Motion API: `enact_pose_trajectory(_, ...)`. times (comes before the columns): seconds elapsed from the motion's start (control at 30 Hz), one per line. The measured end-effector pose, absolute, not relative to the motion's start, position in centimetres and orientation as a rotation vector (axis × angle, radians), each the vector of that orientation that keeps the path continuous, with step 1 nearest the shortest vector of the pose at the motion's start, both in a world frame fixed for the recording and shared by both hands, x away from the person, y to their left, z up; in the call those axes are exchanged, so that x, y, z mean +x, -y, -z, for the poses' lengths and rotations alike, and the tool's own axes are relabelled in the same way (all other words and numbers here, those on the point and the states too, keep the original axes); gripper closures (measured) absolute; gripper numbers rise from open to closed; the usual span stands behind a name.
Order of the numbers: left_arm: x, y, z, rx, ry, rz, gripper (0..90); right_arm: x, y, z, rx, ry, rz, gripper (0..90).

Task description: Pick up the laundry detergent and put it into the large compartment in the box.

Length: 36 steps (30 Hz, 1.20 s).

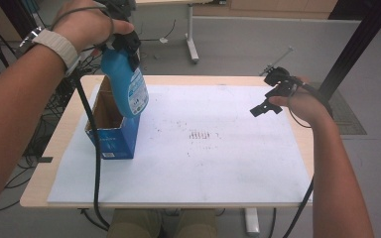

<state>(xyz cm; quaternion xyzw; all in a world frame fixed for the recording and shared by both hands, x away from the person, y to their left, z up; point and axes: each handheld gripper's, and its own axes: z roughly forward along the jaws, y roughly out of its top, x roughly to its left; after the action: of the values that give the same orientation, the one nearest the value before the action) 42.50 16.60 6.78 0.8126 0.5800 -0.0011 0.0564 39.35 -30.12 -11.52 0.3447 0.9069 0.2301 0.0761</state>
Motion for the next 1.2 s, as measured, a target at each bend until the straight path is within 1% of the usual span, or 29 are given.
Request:
enact_pose_trajectory(0.5,42.4,-18.8,-7.6,2.391,-1.848,-0.017,37.2,39.7,29.7,11.6,1.023,-2.726,-0.69,9.1)
enact_pose_trajectory(0.7,42.7,-19.5,-7.5,2.36,-1.902,-0.017,37.2,39.7,29.8,11.7,1.028,-2.727,-0.689,9.1)
enact_pose_trajectory(1.2,42.9,-21.1,-7.6,2.306,-1.965,-0.012,37.2,40.0,30.0,11.9,1.022,-2.727,-0.707,9.1)
